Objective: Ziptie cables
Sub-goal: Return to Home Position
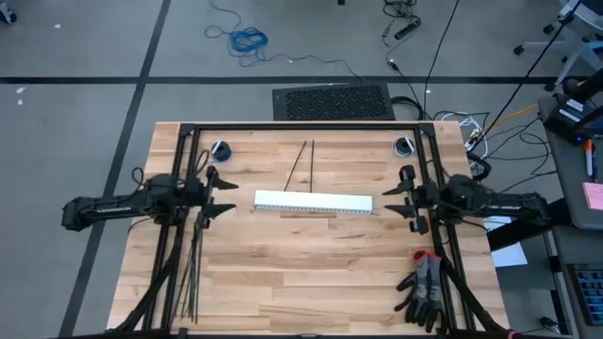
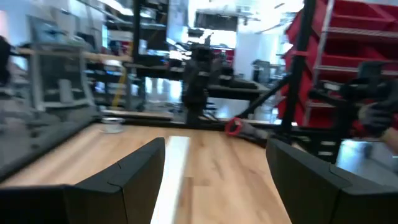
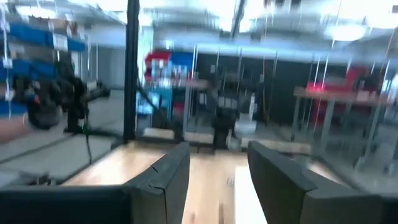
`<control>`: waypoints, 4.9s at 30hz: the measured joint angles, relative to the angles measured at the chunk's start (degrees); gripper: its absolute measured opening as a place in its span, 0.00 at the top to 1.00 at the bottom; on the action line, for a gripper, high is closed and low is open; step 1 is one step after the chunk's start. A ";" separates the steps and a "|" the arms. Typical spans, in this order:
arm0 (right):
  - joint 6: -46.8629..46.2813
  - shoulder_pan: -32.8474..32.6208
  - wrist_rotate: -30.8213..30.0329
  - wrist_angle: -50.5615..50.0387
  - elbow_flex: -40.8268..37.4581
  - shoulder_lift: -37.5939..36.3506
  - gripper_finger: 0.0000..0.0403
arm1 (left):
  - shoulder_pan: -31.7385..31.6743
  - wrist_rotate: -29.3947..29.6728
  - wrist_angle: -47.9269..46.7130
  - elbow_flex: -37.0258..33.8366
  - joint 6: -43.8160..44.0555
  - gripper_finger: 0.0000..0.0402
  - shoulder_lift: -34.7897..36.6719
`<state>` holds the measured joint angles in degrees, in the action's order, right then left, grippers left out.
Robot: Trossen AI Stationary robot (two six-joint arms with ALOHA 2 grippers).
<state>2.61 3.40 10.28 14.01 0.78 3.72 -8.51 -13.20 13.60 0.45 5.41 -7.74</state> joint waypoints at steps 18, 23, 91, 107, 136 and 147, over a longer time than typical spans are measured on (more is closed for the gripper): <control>-9.52 -1.20 -7.77 -12.87 0.02 -1.57 0.62 | 0.00 8.92 -12.33 -0.02 0.22 0.31 6.89; -5.91 -1.60 -7.53 -12.95 0.02 -1.19 0.62 | 0.06 10.36 -12.65 -0.02 -1.86 0.31 5.66; -13.92 -7.39 -8.53 -12.56 0.02 -1.19 0.61 | 1.42 14.58 -12.84 -0.04 -20.83 0.31 -1.26; -13.92 -7.39 -8.53 -12.56 0.02 -1.19 0.61 | 1.42 14.57 -12.85 -0.04 -20.83 0.31 -1.26; -13.92 -7.39 -8.53 -12.56 0.02 -1.19 0.61 | 1.42 14.57 -12.85 -0.04 -20.83 0.31 -1.26; -13.92 -7.39 -8.53 -12.58 0.02 -1.19 0.61 | 1.42 14.57 -12.85 -0.04 -20.83 0.31 -1.26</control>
<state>-11.31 -3.99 1.75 1.43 0.80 2.52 -7.09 1.37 0.75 0.40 -15.42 -8.99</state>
